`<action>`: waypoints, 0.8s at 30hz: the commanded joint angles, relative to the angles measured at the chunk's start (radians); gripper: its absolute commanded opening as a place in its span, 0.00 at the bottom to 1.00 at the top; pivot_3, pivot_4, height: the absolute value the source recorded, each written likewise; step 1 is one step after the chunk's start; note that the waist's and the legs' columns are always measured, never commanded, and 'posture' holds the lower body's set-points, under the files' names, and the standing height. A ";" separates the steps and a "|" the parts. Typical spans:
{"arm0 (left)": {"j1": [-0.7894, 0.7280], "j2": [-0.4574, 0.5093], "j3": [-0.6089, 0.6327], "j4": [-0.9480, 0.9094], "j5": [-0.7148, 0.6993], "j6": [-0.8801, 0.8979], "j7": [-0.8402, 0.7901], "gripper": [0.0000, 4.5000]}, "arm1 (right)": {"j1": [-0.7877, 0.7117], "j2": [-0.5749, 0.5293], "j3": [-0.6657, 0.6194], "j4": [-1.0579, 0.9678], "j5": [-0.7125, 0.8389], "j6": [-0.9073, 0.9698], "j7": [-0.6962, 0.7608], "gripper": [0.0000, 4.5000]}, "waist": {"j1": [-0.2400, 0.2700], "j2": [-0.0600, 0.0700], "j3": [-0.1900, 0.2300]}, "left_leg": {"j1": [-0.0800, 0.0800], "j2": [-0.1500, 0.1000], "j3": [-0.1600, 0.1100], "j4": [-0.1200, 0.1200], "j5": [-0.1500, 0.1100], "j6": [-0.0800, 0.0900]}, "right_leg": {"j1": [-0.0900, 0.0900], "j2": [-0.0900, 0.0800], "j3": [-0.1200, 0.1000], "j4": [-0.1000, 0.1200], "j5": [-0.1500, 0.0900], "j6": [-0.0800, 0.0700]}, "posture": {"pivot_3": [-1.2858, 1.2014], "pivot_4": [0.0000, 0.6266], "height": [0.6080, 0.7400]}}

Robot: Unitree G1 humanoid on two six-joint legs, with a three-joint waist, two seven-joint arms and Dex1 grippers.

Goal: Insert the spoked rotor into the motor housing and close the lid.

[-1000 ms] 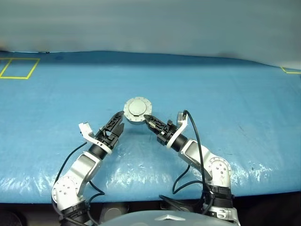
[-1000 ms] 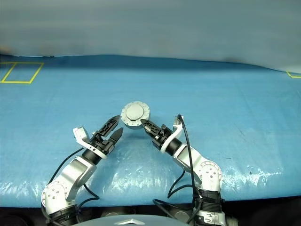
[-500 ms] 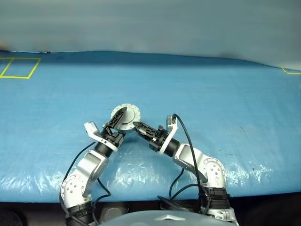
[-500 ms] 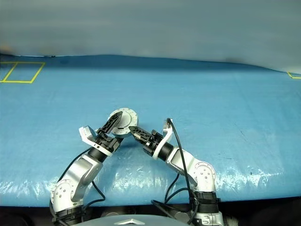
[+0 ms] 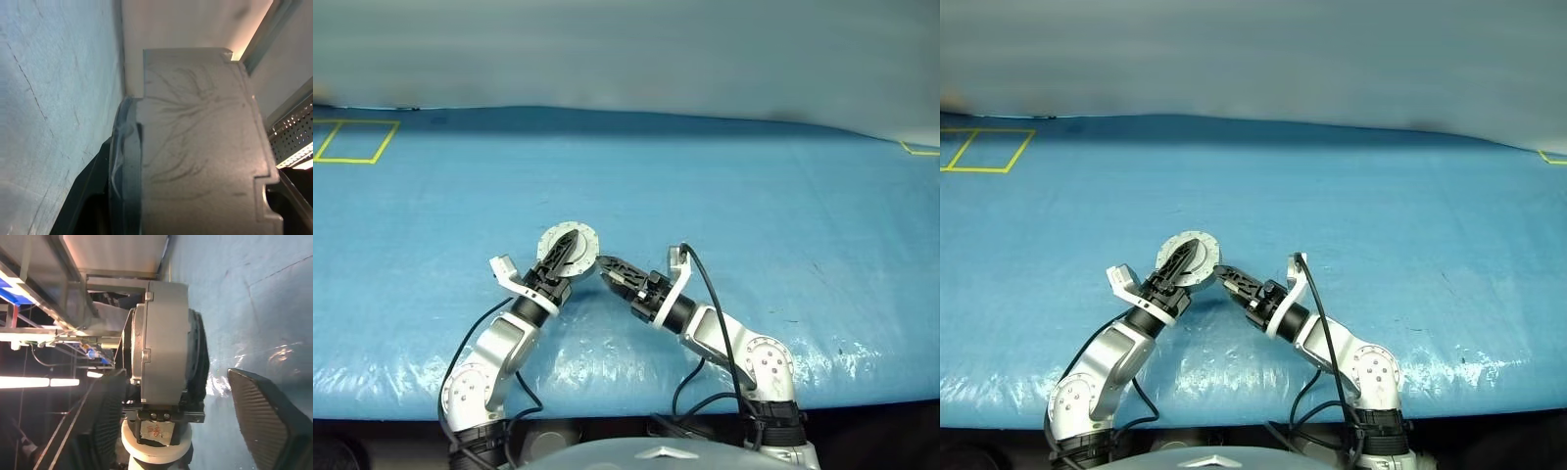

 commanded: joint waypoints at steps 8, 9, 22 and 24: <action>-0.328 0.105 0.070 0.275 0.147 -0.089 -0.008 0.53 | 0.072 -0.290 0.246 -0.272 -0.831 -0.357 0.251 1.00 | 0.003 0.000 0.000 | -0.001 0.000 -0.001 0.008 -0.001 0.001 | 0.002 0.002 -0.003 0.001 0.002 0.002 | 0.52 0.24 1.00; -0.362 0.112 0.080 0.314 0.165 -0.093 -0.015 0.53 | 0.080 -0.311 0.272 -0.274 -0.907 -0.399 0.268 1.00 | 0.003 0.000 0.000 | -0.001 0.000 -0.001 0.009 -0.001 0.001 | 0.003 0.002 -0.003 0.002 0.002 0.003 | 0.52 0.24 1.00; -0.924 0.182 0.188 1.119 0.543 -0.265 -0.245 0.53 | 0.183 -0.260 0.386 -0.116 -1.515 -0.843 0.225 1.00 | 0.005 -0.004 0.003 | -0.003 -0.001 0.000 0.013 0.001 -0.001 | 0.003 0.001 -0.003 -0.001 0.004 0.007 | 0.52 0.24 1.00; -0.987 0.187 0.212 1.224 0.589 -0.296 -0.265 0.53 | 0.188 -0.231 0.369 -0.112 -1.509 -0.831 0.229 1.00 | 0.003 -0.005 0.003 | -0.003 -0.001 0.001 0.013 0.001 -0.001 | 0.003 0.001 -0.003 -0.001 0.004 0.007 | 0.52 0.24 1.00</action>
